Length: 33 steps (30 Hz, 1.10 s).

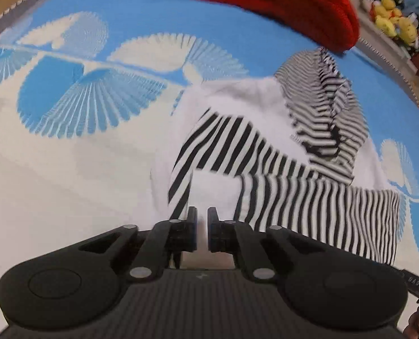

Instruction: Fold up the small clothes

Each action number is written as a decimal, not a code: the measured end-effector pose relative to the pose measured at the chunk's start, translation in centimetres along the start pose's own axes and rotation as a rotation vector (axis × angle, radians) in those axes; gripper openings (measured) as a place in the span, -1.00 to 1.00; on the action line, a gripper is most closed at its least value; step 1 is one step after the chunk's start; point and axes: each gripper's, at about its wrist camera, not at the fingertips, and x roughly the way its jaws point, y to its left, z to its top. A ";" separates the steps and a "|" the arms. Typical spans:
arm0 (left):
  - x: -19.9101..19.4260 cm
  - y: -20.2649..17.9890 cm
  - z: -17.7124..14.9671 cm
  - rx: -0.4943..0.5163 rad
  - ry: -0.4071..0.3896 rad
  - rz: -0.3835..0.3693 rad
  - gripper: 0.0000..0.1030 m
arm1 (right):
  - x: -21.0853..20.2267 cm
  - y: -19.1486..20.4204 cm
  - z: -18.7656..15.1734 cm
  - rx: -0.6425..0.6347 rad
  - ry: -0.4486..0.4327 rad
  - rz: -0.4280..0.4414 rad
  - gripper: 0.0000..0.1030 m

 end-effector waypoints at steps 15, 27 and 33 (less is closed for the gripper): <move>3.1 0.0 -0.7 -0.005 0.064 -0.031 -0.42 | -0.9 -1.0 0.6 0.052 -0.069 0.014 -0.72; 1.9 -1.8 -0.3 0.028 0.005 -0.001 -0.41 | -2.0 0.6 1.0 -0.029 -0.101 0.015 -0.26; 0.6 -3.0 0.1 0.086 -0.080 0.059 -0.41 | -2.7 0.4 1.6 -0.081 -0.140 -0.049 -0.25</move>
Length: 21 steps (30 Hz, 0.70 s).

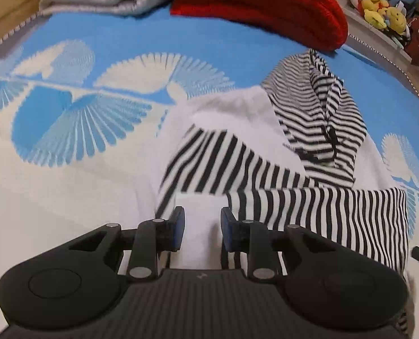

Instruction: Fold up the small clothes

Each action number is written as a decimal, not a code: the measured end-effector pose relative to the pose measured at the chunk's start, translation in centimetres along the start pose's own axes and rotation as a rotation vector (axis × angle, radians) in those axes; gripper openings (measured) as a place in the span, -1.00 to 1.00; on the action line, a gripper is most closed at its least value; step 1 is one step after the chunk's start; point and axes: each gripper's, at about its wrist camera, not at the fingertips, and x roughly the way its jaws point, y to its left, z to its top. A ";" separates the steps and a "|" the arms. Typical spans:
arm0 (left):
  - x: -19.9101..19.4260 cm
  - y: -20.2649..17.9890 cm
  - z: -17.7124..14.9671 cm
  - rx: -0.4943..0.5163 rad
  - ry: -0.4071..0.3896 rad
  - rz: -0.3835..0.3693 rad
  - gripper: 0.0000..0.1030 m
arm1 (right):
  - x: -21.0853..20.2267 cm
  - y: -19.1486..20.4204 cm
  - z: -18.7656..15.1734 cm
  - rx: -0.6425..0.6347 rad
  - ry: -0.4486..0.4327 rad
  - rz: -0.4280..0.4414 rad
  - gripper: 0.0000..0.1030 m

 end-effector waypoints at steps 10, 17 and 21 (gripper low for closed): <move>1.6 -3.2 3.6 0.114 -0.110 -0.053 -0.41 | -0.8 -2.0 0.8 -0.068 -0.008 -0.082 -0.24; 8.1 -8.5 12.4 0.164 -0.138 -0.142 -0.41 | 0.0 -3.1 0.6 -0.064 0.033 -0.104 -0.24; 15.0 -12.4 17.7 0.248 -0.100 -0.127 -0.41 | 0.2 -3.1 0.6 -0.075 0.045 -0.090 -0.24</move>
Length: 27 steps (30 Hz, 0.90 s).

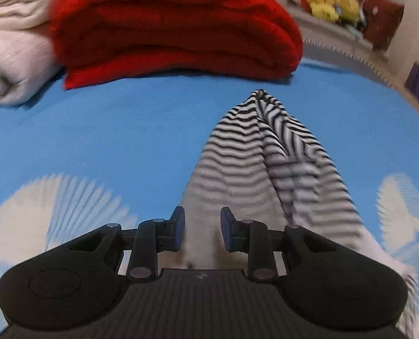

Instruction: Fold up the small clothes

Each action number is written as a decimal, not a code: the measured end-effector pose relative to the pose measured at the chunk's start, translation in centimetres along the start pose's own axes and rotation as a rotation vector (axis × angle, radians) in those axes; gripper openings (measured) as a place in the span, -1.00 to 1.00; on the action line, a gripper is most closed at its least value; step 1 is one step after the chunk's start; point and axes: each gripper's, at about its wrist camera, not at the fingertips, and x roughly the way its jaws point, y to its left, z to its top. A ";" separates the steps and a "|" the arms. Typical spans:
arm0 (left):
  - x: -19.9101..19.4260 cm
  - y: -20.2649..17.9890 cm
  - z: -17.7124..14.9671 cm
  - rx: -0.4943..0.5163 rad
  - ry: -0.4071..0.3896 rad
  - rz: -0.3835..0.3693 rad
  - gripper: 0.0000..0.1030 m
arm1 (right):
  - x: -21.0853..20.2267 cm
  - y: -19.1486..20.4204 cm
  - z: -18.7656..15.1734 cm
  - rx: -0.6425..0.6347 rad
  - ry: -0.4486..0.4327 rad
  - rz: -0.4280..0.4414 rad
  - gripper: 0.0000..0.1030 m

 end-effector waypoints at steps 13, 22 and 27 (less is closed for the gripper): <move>14.6 -2.1 7.9 -0.024 0.043 0.052 0.03 | 1.3 -0.1 -0.3 -0.063 0.041 -0.040 -0.24; 1.5 -5.6 5.3 0.238 -0.118 -0.129 -0.97 | -0.1 0.2 1.1 -0.030 0.009 -0.009 -0.24; -13.9 -6.1 -5.1 0.445 -0.200 -0.323 -0.97 | -1.8 -0.1 1.9 0.020 -0.032 0.037 -0.24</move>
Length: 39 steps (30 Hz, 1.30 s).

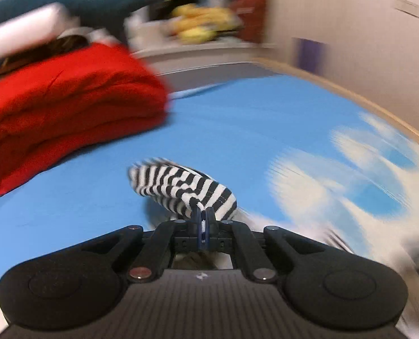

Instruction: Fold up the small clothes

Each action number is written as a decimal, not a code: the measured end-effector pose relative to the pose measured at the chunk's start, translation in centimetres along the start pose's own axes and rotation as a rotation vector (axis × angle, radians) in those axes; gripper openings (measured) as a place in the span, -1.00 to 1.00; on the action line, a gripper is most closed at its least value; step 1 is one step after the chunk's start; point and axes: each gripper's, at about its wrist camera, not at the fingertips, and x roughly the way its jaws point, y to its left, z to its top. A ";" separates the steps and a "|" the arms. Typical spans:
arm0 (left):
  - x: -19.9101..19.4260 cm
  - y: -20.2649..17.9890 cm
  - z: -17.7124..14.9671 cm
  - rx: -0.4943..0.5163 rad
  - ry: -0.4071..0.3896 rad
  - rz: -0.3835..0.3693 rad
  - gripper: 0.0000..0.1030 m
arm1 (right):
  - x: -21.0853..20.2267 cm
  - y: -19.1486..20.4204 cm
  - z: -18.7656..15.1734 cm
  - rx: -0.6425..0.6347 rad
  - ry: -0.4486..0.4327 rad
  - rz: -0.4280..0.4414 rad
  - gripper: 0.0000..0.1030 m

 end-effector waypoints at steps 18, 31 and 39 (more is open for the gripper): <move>-8.1 1.0 -14.5 -0.785 0.302 0.185 -0.48 | -1.1 1.8 -0.3 0.168 -0.059 0.294 -0.24; -5.2 0.7 -18.7 -0.976 0.463 0.135 -0.48 | 4.6 6.1 -1.7 0.225 0.109 0.349 -0.52; -7.2 1.0 -16.0 -0.848 0.303 0.171 -0.98 | 0.0 5.9 -0.6 0.121 -0.005 0.442 -0.96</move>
